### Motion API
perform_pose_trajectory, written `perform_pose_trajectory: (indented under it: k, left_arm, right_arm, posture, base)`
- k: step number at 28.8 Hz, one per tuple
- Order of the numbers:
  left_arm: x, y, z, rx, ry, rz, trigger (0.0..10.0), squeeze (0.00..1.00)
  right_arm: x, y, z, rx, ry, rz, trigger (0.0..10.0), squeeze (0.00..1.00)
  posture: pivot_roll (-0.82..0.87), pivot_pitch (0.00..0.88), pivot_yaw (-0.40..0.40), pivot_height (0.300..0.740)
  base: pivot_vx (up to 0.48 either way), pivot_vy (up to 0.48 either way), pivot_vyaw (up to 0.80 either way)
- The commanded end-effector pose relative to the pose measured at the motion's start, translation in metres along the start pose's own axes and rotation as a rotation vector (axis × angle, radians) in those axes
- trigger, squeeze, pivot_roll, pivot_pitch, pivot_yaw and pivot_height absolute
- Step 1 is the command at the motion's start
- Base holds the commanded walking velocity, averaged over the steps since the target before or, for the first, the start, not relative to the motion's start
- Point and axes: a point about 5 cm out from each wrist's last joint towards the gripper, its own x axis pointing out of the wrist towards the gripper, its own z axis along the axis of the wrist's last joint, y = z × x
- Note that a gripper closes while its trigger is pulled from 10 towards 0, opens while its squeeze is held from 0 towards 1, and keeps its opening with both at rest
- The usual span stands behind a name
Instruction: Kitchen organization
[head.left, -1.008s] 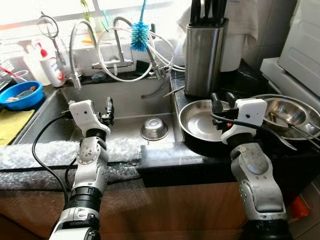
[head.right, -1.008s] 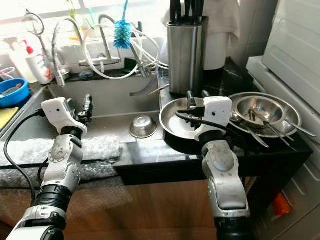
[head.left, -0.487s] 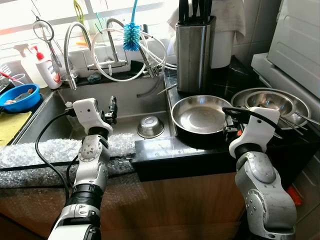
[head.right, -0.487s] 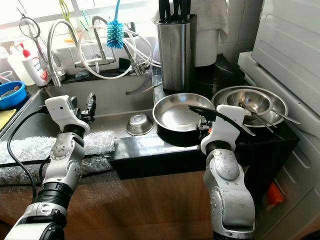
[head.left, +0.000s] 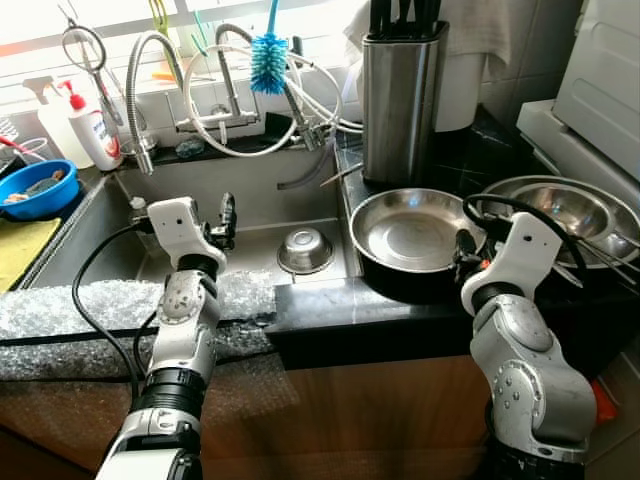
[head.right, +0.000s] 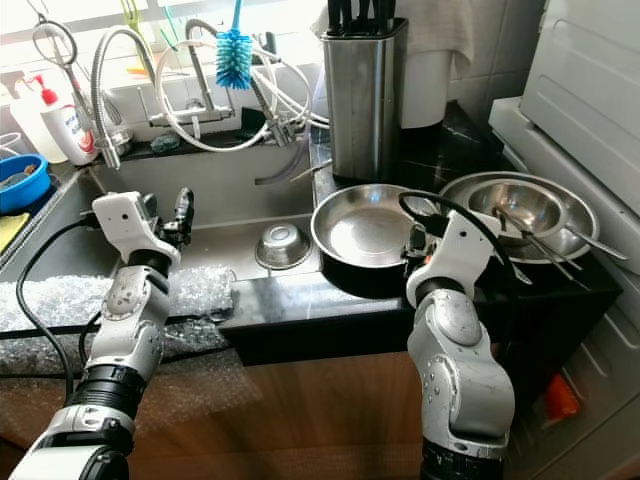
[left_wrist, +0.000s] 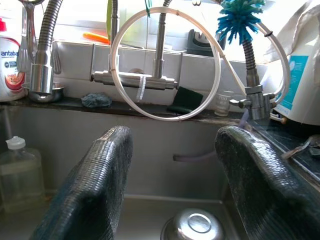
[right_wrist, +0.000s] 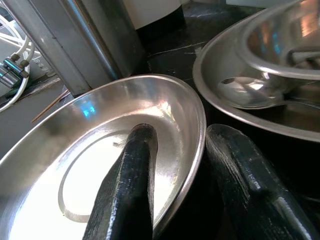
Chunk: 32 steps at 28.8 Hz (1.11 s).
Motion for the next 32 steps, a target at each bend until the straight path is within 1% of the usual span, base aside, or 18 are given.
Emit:
perform_pose_trajectory:
  k: [1, 7, 8, 13, 14, 16, 17, 18, 19, 20, 21, 22, 25, 32]
  left_arm:
    - [0.003, 0.003, 0.006, 0.027, -0.008, -0.011, 10.0, 0.0]
    - [0.004, 0.004, 0.006, 0.028, -0.008, -0.015, 10.0, 0.0]
    - [0.004, 0.003, 0.006, 0.029, -0.007, -0.018, 10.0, 0.0]
    - [0.005, 0.001, 0.007, 0.03, -0.008, -0.033, 10.0, 0.0]
    - [0.006, 0.0, 0.007, 0.03, -0.007, -0.04, 10.0, 0.0]
    - [0.006, 0.0, 0.007, 0.03, -0.007, -0.043, 10.0, 0.0]
    - [0.006, 0.0, 0.007, 0.03, -0.007, -0.045, 10.0, 0.0]
    - [0.006, 0.0, 0.007, 0.03, -0.007, -0.046, 10.0, 0.0]
    - [0.006, -0.001, 0.007, 0.03, -0.007, -0.049, 10.0, 0.0]
    - [0.006, -0.002, 0.007, 0.03, -0.006, -0.052, 10.0, 0.0]
    - [0.006, -0.002, 0.007, 0.03, -0.006, -0.052, 10.0, 0.0]
    - [0.006, -0.002, 0.007, 0.03, -0.006, -0.057, 10.0, 0.0]
    - [0.006, -0.004, 0.007, 0.031, -0.005, -0.065, 10.0, 0.0]
    - [0.007, -0.006, 0.007, 0.03, -0.002, -0.08, 10.0, 0.0]
  right_arm:
    - [0.003, 0.007, 0.001, 0.031, 0.024, 0.016, 10.0, 0.0]
    - [0.004, 0.009, 0.004, 0.046, 0.019, 0.022, 10.0, 0.0]
    - [0.004, 0.01, 0.005, 0.058, 0.017, 0.023, 10.0, 1.0]
    - [0.004, 0.01, 0.008, 0.086, 0.011, 0.006, 10.0, 1.0]
    - [0.004, 0.011, 0.011, 0.095, 0.002, 0.003, 10.0, 0.69]
    - [0.003, 0.012, 0.013, 0.103, -0.005, 0.006, 10.0, 0.71]
    - [0.003, 0.012, 0.013, 0.106, -0.007, 0.008, 10.0, 0.81]
    - [0.003, 0.012, 0.013, 0.108, -0.008, 0.01, 10.0, 0.81]
    - [0.003, 0.012, 0.013, 0.107, -0.008, 0.009, 10.0, 0.97]
    - [0.003, 0.012, 0.012, 0.104, -0.005, 0.007, 10.0, 0.91]
    - [0.003, 0.012, 0.012, 0.104, -0.005, 0.007, 10.0, 0.91]
    - [0.003, 0.013, 0.011, 0.102, 0.001, 0.008, 10.0, 0.0]
    - [0.004, 0.015, 0.009, 0.099, 0.01, 0.008, 10.0, 0.0]
    - [0.008, 0.016, 0.006, 0.132, 0.047, -0.005, 10.0, 0.0]
  posture:
    - [-0.15, 0.0, 0.132, 0.74]
    - [-0.16, 0.0, 0.135, 0.74]
    - [-0.16, 0.0, 0.14, 0.74]
    - [-0.16, 0.0, 0.143, 0.74]
    - [-0.16, 0.0, 0.145, 0.74]
    - [-0.16, 0.0, 0.145, 0.74]
    - [-0.16, 0.0, 0.146, 0.74]
    - [-0.16, 0.0, 0.146, 0.74]
    - [-0.16, 0.0, 0.146, 0.74]
    - [-0.16, 0.0, 0.145, 0.74]
    - [-0.16, 0.0, 0.145, 0.74]
    - [-0.16, 0.0, 0.145, 0.74]
    - [-0.15, 0.0, 0.143, 0.74]
    - [-0.15, 0.0, 0.145, 0.74]
  base:
    - [0.0, 0.0, 0.0]
    - [0.0, 0.0, 0.0]
    - [0.0, 0.0, 0.0]
    - [0.0, 0.0, 0.0]
    - [0.0, 0.0, 0.0]
    - [0.0, 0.0, 0.0]
    - [0.0, 0.0, 0.0]
    - [0.0, 0.0, 0.0]
    - [0.0, 0.0, 0.0]
    - [0.0, 0.0, 0.0]
    - [0.0, 0.0, 0.0]
    - [0.0, 0.0, 0.0]
    - [0.0, 0.0, 0.0]
    - [0.0, 0.0, 0.0]
